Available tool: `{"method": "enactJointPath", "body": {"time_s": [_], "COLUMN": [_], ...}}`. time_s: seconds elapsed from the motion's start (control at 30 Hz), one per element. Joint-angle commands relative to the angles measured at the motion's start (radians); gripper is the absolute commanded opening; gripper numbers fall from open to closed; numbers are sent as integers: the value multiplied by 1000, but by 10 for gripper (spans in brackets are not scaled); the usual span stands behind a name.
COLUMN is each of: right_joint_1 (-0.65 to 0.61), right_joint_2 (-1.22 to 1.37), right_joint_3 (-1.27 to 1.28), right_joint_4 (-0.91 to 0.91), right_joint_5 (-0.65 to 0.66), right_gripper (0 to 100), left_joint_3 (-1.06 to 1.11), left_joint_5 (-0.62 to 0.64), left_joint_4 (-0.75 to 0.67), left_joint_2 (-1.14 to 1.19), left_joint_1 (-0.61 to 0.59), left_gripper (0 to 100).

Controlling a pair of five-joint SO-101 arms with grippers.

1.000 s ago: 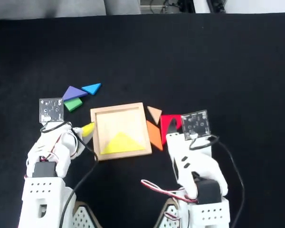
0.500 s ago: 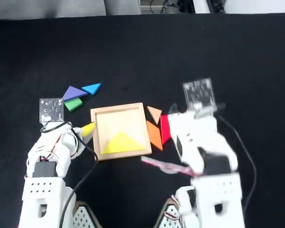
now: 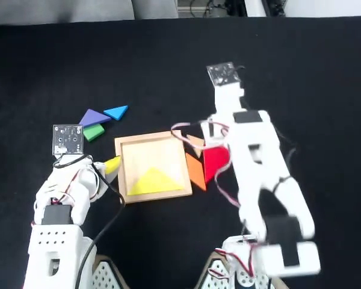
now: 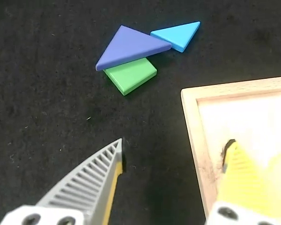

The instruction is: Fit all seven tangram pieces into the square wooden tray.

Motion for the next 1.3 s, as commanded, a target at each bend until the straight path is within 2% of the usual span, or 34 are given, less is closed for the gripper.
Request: {"method": "enactJointPath", "body": {"time_s": [0.0,0.3,0.47,0.73,0.97,1.13,1.27], "right_joint_1": [-2,129,140,221,321,361,302], "right_joint_2": [96,269,291,286,282,127,-174], "right_joint_3": [-137,-186,-186,-185,-188,-168,-84], "right_joint_4": [5,31,112,190,334,397,397], "right_joint_5": [2,11,153,176,325,404,411], "right_gripper": [194,194,194,194,194,194,194], "left_joint_3": [-21,-21,-21,-19,-19,-19,-19], "left_joint_5": [-12,-12,-12,-12,-12,-12,-12], "left_joint_4": [3,3,3,3,3,3,3], "left_joint_2": [2,2,2,2,2,2,2], "left_joint_1": [7,8,10,2,2,2,2], "left_gripper": [339,339,339,339,339,339,339]}}
